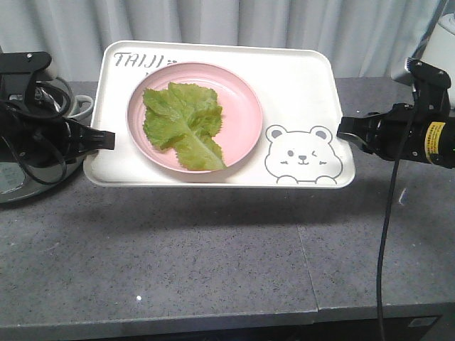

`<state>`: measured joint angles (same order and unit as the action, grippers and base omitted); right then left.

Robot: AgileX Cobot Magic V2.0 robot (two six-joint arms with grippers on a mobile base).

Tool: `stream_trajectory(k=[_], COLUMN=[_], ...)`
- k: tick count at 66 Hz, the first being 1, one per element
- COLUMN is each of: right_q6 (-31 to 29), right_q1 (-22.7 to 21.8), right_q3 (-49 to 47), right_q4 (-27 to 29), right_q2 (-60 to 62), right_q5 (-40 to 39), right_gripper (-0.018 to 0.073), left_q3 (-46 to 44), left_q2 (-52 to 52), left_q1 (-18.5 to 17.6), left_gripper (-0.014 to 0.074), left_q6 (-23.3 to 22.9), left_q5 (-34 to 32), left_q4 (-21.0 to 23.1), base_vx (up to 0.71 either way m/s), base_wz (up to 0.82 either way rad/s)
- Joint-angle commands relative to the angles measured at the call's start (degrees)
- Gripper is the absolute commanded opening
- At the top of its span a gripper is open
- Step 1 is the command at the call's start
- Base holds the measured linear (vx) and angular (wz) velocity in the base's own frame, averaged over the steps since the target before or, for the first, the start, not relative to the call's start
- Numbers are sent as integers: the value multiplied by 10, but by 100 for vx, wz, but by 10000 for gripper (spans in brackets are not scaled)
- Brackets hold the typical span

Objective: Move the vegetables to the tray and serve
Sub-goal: 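Hold the tray level with both grippers while the base drives away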

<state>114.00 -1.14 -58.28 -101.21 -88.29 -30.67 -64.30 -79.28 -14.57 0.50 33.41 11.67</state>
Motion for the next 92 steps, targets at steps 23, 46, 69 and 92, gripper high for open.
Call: stream_trajectory(k=[23,46,69,92], right_q6=[-6,-6,-6,-6], right_q1=[16,16,16,16], right_q3=[-18,-18,-18,-18], right_q4=[9,9,9,9], right_q2=[28,28,28,28], right_q5=[-104,-104,-104,-104], right_gripper=[-3,-3,-3,-3], left_q3=[-19,-19,-19,-19], left_q2=[20,20,20,20], left_q1=[-18,-18,-18,-18], left_gripper=[-6,-6,-6,-6], left_q6=[14,14,14,14], left_q5=[-54,-54,-54,-54], left_q4=[62,62,62,62], base_vx=[-1,-1,0,0], base_wz=[-6,-12,-24,-28])
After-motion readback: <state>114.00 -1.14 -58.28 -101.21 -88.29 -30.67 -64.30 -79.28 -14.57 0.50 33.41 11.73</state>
